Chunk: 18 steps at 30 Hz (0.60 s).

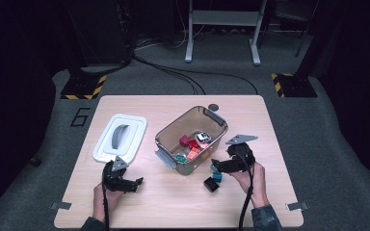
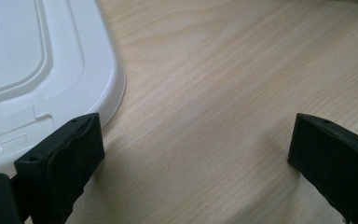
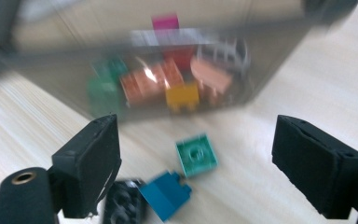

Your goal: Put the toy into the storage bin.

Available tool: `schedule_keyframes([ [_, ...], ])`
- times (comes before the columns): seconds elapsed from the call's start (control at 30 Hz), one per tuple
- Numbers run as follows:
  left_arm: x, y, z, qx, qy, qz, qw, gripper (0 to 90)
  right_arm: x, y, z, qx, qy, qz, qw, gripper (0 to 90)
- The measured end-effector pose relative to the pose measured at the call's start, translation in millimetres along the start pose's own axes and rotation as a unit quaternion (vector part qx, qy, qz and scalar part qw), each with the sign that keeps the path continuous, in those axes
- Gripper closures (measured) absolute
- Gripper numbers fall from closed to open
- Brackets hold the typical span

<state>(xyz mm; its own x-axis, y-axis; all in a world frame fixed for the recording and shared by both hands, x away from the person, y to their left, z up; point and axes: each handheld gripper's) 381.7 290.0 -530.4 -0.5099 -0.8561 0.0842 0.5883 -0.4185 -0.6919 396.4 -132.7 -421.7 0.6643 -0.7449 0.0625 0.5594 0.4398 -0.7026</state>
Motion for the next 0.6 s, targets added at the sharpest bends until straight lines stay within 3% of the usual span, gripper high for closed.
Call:
schedule_keyframes([
  [0.17,0.0,-0.1,0.1,-0.001,0.0,0.0,1.0,3.2,4.6,33.2,-29.3,-0.03,0.012,0.014,0.9994,9.8],
  [0.3,0.0,-0.2,0.1,-0.001,0.0,0.0,1.0,3.2,8.4,47.8,-38.5,-0.026,-0.005,0.037,0.999,24.8],
  [0.4,-0.1,-0.1,0.1,-0.001,0.0,0.0,1.0,3.3,11.7,54.6,-39.0,-0.038,-0.006,0.049,0.998,34.7],
  [0.6,-0.2,-0.1,0.1,-0.001,0.0,0.0,1.0,3.3,14.9,64.5,-38.8,-0.052,-0.019,0.051,0.9971,48.0],
])
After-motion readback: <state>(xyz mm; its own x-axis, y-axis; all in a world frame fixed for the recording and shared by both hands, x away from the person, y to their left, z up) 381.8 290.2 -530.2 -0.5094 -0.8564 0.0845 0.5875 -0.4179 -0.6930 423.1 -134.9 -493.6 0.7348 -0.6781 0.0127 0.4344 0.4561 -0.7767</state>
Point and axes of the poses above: each handheld gripper's, and its own axes: y roughly forward along the jaws, z roughly out of its top, x roughly to its right, and after that the axes turned 8 degrees about -y, right-handed
